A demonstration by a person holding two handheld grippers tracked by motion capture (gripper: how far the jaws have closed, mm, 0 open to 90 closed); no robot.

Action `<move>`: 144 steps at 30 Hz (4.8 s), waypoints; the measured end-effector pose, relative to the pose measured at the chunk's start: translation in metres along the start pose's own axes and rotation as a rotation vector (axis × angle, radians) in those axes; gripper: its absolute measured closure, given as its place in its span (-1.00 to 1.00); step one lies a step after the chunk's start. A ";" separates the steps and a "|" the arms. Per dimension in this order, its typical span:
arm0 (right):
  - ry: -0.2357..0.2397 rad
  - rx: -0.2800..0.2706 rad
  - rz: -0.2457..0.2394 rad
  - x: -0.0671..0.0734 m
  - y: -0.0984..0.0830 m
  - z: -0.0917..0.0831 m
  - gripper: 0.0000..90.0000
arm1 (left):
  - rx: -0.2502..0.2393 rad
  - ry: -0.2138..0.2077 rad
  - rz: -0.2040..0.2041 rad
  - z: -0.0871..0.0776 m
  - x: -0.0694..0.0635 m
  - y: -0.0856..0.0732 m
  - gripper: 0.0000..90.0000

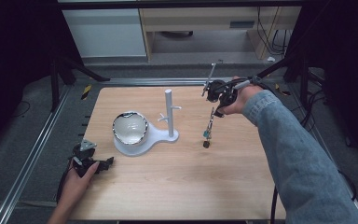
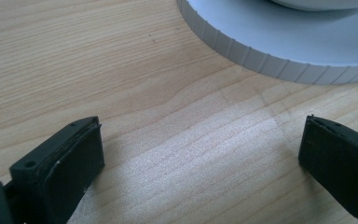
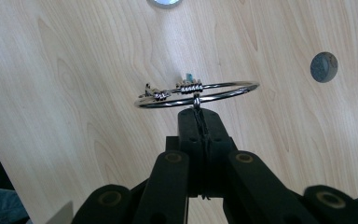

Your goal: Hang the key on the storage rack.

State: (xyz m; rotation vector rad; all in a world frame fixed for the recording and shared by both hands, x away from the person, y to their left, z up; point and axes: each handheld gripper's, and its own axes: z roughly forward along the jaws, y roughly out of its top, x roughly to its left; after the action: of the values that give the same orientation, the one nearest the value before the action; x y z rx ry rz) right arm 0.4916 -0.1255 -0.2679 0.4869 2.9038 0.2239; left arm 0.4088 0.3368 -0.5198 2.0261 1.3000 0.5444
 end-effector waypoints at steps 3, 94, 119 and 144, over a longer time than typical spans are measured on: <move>-0.003 0.007 -0.006 0.001 0.002 -0.004 0.98 | 0.000 0.000 0.000 0.000 0.000 0.000 -1.00; 0.017 -0.015 -0.091 0.013 0.083 -0.029 0.98 | 0.000 0.000 0.000 0.000 0.000 0.000 -1.00; 0.030 -0.019 -0.066 0.006 0.104 -0.009 0.98 | 0.000 0.000 0.001 0.000 0.000 0.000 -1.00; 0.058 -0.027 -0.044 -0.003 0.110 0.013 0.97 | 0.000 0.000 0.001 0.000 0.000 0.000 -1.00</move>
State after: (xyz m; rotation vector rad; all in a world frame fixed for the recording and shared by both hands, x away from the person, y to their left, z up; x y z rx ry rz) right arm 0.5312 -0.0222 -0.2601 0.4181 2.9599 0.2745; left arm 0.4088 0.3368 -0.5198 2.0265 1.2994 0.5444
